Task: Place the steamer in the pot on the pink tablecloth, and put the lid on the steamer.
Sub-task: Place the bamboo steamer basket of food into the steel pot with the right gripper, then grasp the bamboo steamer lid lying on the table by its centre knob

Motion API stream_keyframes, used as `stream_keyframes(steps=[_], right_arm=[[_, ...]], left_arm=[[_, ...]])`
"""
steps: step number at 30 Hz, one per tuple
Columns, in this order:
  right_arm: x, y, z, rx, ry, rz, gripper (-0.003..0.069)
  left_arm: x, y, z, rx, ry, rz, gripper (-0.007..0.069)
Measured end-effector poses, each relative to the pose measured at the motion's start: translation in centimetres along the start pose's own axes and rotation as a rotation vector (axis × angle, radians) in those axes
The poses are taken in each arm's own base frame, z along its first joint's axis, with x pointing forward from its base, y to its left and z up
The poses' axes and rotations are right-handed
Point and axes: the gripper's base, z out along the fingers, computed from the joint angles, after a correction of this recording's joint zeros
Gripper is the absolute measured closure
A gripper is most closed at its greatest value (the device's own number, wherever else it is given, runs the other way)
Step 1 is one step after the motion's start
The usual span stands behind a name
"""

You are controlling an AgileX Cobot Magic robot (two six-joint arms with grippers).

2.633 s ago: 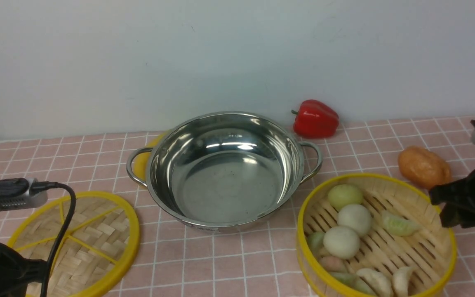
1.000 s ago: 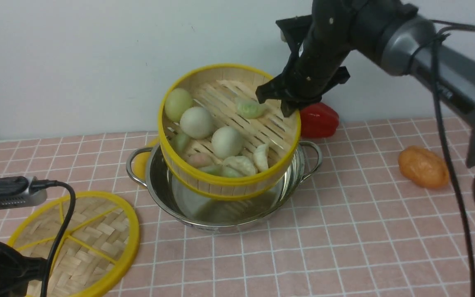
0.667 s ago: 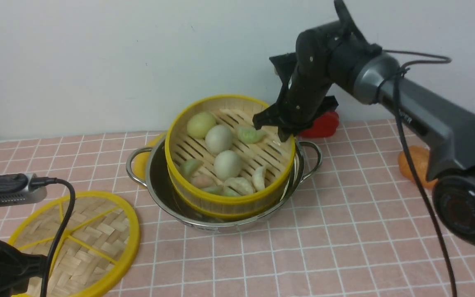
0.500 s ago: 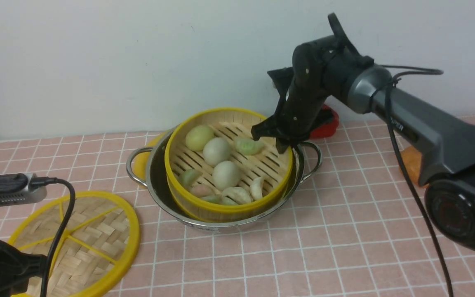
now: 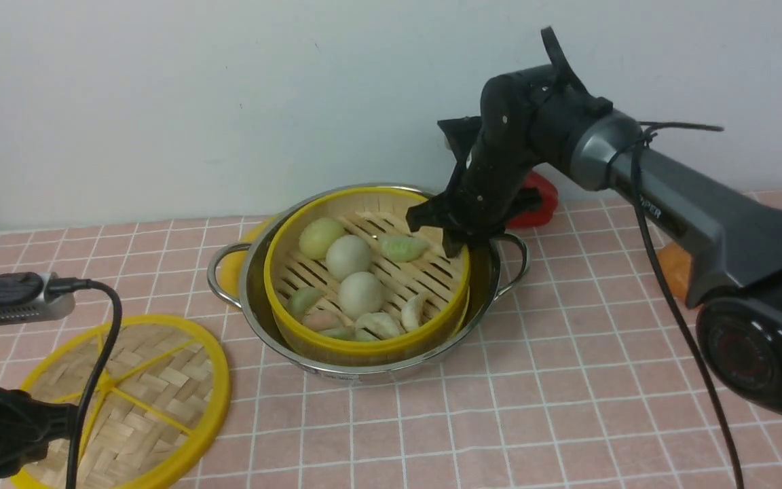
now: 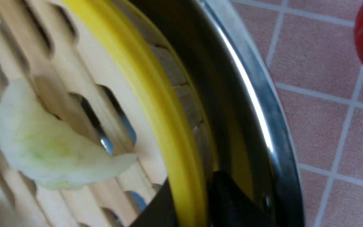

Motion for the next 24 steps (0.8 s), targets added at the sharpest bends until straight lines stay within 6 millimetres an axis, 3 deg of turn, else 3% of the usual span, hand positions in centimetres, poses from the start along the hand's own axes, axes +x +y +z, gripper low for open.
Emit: stream_keyframes(steps=[6,12,13,15,17,19,20,21,22,24], right_arm=[[-0.4,0.5,-1.6,-0.026,-0.028,-0.003,0.0321],[-1.7,0.7,-8.0,0.033,-0.174,-0.065,0.0239],[-2.0,0.7,-11.0,0.058,-0.236,-0.091,0.0228],[-2.1,0.8,-13.3,0.071,-0.282,-0.107,0.0225],[-2.1,0.7,-18.8,0.08,-0.388,-0.116,0.0223],[-1.6,0.7,-22.2,0.076,-0.448,-0.117,0.0223],[-1.1,0.6,-24.8,0.07,-0.489,-0.119,0.0222],[-1.0,0.6,-25.2,0.07,-0.496,-0.121,0.0222],[0.1,0.6,-28.5,0.066,-0.546,-0.137,0.0222],[1.9,0.6,-32.2,0.058,-0.596,-0.15,0.0222]], left_arm=[[-0.8,0.0,0.2,0.0,-0.075,-0.02,0.0476],[-1.8,0.0,2.1,-0.001,-0.08,-0.028,0.0476],[-2.2,0.1,3.2,-0.001,-0.071,-0.029,0.0476],[-2.5,0.1,4.0,-0.002,-0.062,-0.029,0.0476],[-3.4,0.1,5.7,-0.003,-0.041,-0.033,0.0475],[-4.2,0.1,6.3,-0.003,-0.034,-0.034,0.0468],[-5.2,0.1,6.6,-0.003,-0.038,-0.035,0.0464],[-5.3,0.1,6.8,-0.003,-0.034,-0.036,0.0463],[-6.4,0.1,7.2,-0.003,-0.038,-0.036,0.0456],[-7.6,0.1,7.5,-0.003,-0.04,-0.037,0.0454]])
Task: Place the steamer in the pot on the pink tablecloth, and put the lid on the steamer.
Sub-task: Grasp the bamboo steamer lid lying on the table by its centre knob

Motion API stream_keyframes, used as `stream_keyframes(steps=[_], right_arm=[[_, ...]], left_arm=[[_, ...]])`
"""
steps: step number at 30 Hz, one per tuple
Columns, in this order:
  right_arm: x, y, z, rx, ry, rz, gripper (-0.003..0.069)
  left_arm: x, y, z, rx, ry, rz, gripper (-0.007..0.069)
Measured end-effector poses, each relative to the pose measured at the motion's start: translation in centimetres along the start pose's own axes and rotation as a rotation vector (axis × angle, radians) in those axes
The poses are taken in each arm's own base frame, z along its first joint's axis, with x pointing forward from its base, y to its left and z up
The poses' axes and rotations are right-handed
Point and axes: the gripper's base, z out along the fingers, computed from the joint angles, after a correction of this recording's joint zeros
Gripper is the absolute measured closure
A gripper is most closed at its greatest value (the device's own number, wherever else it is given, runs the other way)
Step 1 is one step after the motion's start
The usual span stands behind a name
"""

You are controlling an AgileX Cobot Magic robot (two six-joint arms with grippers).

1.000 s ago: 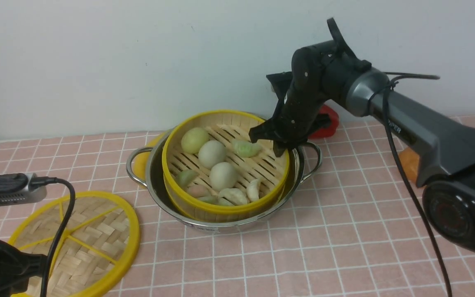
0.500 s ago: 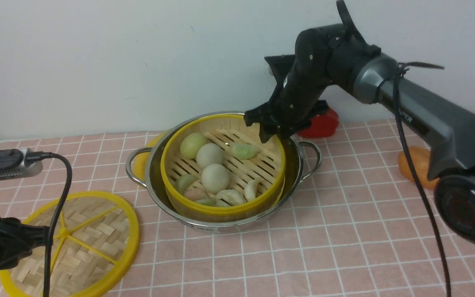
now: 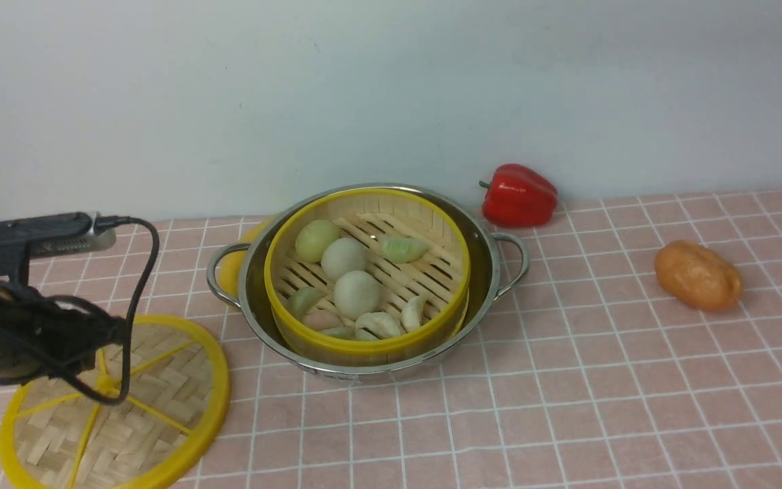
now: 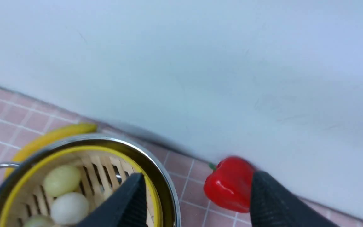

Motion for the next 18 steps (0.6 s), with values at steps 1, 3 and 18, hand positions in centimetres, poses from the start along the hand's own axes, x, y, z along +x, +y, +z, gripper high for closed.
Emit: stream_keyframes(steps=[1,3,18], right_arm=[[-0.1,-0.1,-1.9,-0.003,-0.02,-0.005,0.0222],[0.1,-0.4,-5.1,-0.007,-0.047,-0.007,0.0221],[9.9,-2.4,-16.1,0.006,0.038,-0.017,0.0221]], left_arm=[[-0.5,0.0,0.2,-0.001,0.004,0.002,0.0454],[-1.1,0.0,0.5,-0.005,0.017,0.008,0.0447],[-0.6,0.2,4.7,-0.02,0.185,0.022,0.0433]])
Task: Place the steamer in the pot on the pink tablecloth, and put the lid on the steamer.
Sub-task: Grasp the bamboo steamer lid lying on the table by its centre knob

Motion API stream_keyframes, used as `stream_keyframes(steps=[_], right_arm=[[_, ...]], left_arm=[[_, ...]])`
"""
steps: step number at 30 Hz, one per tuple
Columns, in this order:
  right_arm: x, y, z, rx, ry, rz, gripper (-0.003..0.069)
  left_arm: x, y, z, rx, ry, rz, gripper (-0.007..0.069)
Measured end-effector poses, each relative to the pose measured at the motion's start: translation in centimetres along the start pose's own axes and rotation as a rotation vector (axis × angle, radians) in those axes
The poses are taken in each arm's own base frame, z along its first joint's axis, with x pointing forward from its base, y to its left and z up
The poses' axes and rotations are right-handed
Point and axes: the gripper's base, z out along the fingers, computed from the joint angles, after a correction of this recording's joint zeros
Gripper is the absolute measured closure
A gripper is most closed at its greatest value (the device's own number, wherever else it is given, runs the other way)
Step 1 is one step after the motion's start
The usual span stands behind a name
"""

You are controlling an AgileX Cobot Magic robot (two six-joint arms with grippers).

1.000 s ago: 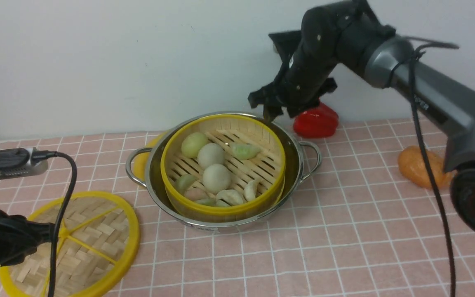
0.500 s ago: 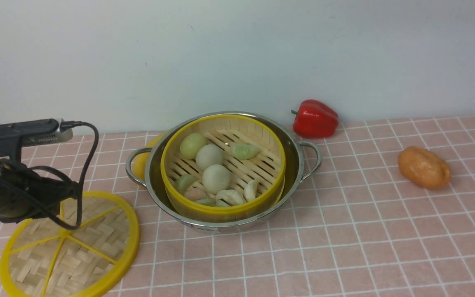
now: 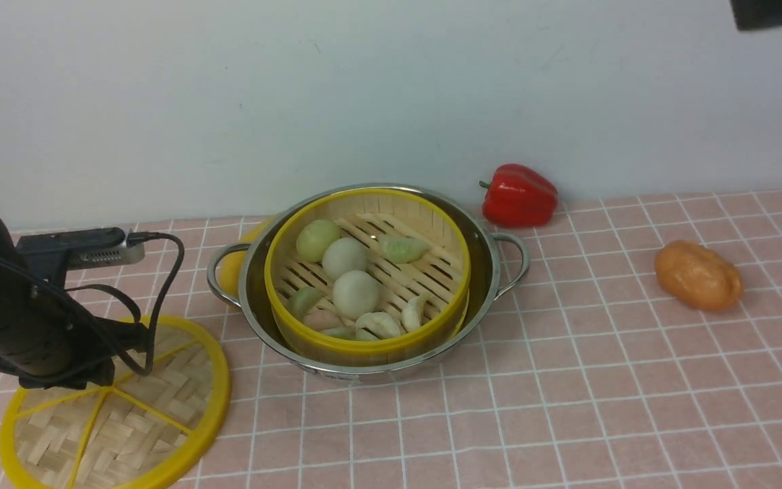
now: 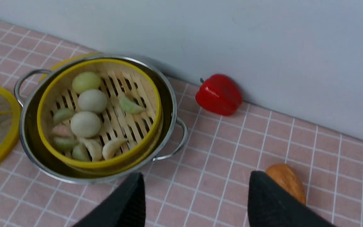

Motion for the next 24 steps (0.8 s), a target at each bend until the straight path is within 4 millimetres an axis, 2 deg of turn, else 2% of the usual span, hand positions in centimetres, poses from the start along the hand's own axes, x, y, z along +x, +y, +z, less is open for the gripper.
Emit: stream_keyframes(steps=[2,6,11,14,16,21,23,24], right_arm=[[1.2,-0.2,-0.4,0.002,0.014,0.001,0.0221],[2.4,-0.4,-1.4,0.002,0.012,0.015,0.0221],[2.8,-0.5,-2.5,-0.002,-0.014,0.027,0.0221],[2.8,-0.5,-2.7,-0.002,-0.019,0.029,0.0221],[2.9,-0.5,-2.6,-0.002,-0.015,0.028,0.0221],[2.9,-0.6,-2.5,0.007,-0.013,0.024,0.0221],[2.9,-0.8,-2.6,0.025,-0.017,0.016,0.0221],[2.9,-1.0,-2.8,0.047,-0.025,0.009,0.0221]], left_arm=[[0.0,0.0,0.5,0.0,0.009,0.0,0.0434],[0.0,0.0,1.4,0.0,0.026,0.0,0.0427],[-0.1,0.0,1.7,0.002,0.027,-0.002,0.0428],[-0.1,0.0,1.7,0.002,0.026,-0.003,0.0474],[-0.1,0.0,1.7,0.002,0.025,-0.003,0.0505],[-0.2,0.0,1.6,-0.001,0.036,-0.003,0.0505],[-0.3,0.3,1.2,-0.013,0.067,-0.003,0.0505],[-0.5,1.0,0.0,-0.04,0.109,-0.003,0.0505]])
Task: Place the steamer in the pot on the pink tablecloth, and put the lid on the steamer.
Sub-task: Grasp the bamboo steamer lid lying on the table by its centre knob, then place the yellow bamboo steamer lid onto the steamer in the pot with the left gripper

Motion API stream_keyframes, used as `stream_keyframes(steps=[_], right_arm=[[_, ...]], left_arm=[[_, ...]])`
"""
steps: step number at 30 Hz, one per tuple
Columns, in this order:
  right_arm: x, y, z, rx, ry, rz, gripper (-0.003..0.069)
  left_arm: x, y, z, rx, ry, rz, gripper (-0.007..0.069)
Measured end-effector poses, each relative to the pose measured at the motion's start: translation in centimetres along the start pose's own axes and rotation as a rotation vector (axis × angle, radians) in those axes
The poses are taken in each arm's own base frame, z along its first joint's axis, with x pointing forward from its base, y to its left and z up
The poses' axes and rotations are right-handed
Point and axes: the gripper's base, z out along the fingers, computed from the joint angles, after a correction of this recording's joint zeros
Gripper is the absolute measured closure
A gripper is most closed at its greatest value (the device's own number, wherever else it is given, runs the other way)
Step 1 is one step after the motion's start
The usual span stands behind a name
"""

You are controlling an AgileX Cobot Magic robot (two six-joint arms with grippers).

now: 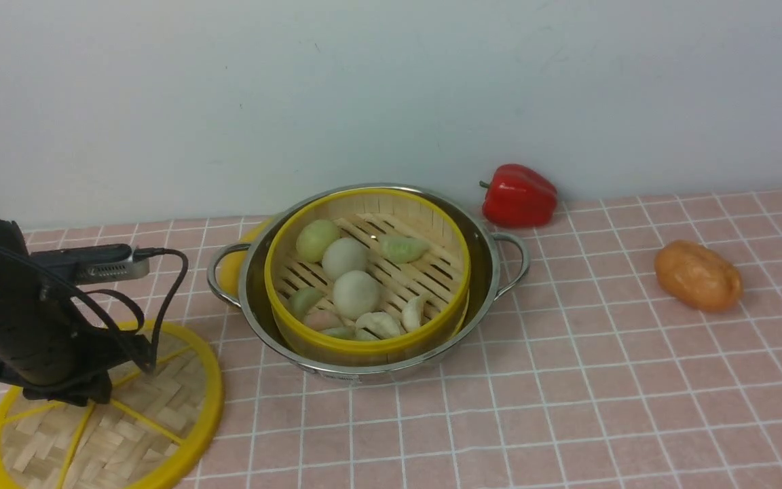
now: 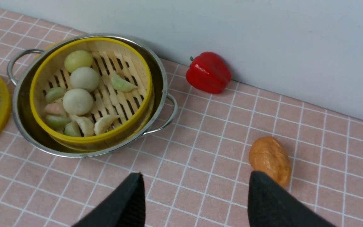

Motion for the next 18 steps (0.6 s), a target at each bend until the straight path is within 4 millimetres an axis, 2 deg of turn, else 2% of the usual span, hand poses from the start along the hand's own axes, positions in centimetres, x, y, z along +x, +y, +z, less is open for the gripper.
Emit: stream_keyframes(steps=[2,3,5,7,8,9,11,13,15,18], right_arm=[[0.0,-0.1,-0.3,0.01,-0.01,-0.004,0.0221],[0.2,-0.3,-0.9,0.019,-0.026,-0.007,0.0221],[0.4,-0.5,-1.6,0.019,-0.046,-0.006,0.0221],[1.0,-0.6,-2.5,0.017,-0.066,-0.004,0.0221],[1.1,-0.7,-2.6,0.017,-0.067,-0.004,0.0221],[1.5,-0.8,-3.0,0.017,-0.073,-0.003,0.0221],[2.7,-1.0,-3.7,0.017,-0.079,0.003,0.0221],[3.8,-1.2,-4.1,0.018,-0.075,0.009,0.0221],[4.9,-1.4,-4.4,0.019,-0.072,0.019,0.0221],[6.2,-1.6,-4.9,0.017,-0.076,0.049,0.0221]], left_arm=[[-0.4,0.6,-1.3,-0.023,-0.005,-0.003,0.0505],[-1.1,1.2,-3.8,-0.049,-0.018,-0.019,0.0505],[-1.6,1.3,-6.4,-0.064,-0.054,-0.021,0.0505],[-2.7,0.3,-10.6,-0.062,-0.162,0.006,0.0505],[-2.8,0.2,-10.9,-0.061,-0.167,0.011,0.0505],[-3.2,-0.6,-12.2,-0.054,-0.208,0.031,0.0505],[-4.2,-3.6,-15.3,-0.02,-0.311,0.11,0.0505],[-4.8,-6.8,-16.7,0.019,-0.365,0.191,0.0505],[-5.3,-10.0,-17.1,0.053,-0.386,0.26,0.0505],[-5.9,-15.1,-16.1,0.093,-0.372,0.348,0.0505]])
